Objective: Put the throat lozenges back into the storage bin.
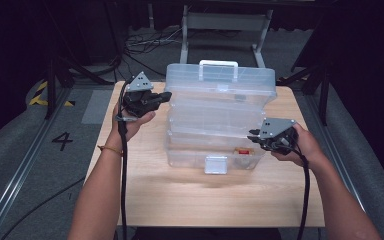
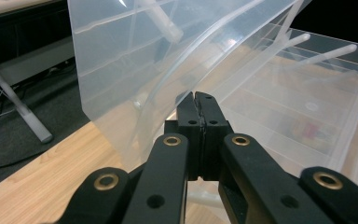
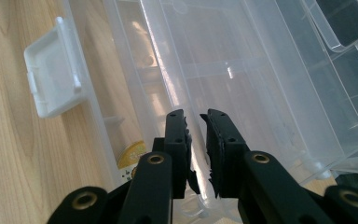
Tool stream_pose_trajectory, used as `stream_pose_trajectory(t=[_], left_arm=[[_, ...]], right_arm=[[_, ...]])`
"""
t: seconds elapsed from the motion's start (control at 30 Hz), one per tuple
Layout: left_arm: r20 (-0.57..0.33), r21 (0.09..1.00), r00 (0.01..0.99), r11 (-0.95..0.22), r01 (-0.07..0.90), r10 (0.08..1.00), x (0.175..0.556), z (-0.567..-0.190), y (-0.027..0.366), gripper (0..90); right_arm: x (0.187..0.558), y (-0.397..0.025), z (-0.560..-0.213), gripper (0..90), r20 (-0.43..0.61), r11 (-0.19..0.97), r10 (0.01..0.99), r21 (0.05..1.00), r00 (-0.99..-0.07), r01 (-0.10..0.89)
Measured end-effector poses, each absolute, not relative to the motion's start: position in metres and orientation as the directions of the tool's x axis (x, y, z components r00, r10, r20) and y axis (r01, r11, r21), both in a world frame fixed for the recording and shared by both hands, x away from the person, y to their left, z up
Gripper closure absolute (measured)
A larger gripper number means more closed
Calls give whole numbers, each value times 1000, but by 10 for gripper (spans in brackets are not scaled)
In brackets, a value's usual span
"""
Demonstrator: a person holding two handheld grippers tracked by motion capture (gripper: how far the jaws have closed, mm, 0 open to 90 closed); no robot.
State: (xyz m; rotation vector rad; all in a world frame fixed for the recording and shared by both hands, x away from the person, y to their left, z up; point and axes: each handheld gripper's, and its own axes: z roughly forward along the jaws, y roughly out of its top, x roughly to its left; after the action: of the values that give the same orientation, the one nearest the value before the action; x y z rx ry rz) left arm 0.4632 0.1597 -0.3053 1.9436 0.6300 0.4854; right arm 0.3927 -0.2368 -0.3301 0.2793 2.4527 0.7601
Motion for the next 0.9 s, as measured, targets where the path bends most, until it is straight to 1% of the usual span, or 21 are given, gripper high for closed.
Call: stream_pose_trajectory(t=[0.47,0.9], left_arm=[[90,897,794,-396,198,601,456,-301,155,900],[89,894,800,-402,199,594,451,-305,152,900]], right_arm=[[389,-250,-330,807,-435,800,371,598,-820,45],[385,-260,-332,812,-427,788,391,613,-815,57]])
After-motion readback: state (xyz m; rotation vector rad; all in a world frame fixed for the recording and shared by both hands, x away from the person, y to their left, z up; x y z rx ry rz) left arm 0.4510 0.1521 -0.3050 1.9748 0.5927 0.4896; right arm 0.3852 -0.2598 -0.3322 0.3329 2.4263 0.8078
